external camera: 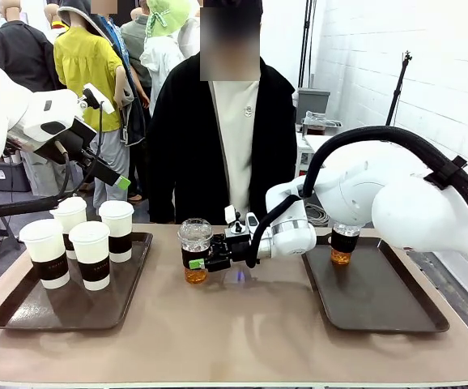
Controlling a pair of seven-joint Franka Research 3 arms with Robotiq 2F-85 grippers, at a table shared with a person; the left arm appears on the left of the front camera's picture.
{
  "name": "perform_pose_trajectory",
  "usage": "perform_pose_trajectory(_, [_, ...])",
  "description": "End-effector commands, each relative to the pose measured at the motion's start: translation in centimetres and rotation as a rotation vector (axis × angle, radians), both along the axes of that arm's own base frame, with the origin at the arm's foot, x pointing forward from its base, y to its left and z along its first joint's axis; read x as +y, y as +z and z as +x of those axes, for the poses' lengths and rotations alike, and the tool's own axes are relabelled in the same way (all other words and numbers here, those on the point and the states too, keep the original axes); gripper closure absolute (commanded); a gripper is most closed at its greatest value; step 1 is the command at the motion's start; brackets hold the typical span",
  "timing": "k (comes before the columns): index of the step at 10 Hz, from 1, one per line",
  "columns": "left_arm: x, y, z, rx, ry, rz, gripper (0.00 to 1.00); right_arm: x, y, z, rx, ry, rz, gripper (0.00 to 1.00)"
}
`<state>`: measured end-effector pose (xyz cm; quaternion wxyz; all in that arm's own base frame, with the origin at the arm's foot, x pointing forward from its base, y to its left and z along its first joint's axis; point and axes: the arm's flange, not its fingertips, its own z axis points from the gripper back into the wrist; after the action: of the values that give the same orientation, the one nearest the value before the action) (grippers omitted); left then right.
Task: Distribute the coffee onto the tray.
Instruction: Pick up another iced Americano from the middle of the table and place it on the right Handle tray.
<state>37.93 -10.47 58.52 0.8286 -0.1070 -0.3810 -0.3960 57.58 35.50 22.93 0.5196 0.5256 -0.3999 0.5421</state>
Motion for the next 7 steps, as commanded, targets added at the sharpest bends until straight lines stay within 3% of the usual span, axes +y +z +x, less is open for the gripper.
perform_pose_trajectory(1, [0.1,0.0,0.1,0.007,0.003,-0.006,0.00,0.5,0.2,0.6,0.009,0.006,-0.016,0.18])
perform_pose_trajectory(2, [0.1,0.0,0.1,0.007,0.003,-0.006,0.00,0.3,0.3,0.6,-0.015,0.028,0.035,0.36])
perform_pose_trajectory(7, [0.1,0.0,0.1,0.007,0.003,-0.006,0.00,-0.7,1.3,-0.3,-0.016,0.033,0.054,0.36])
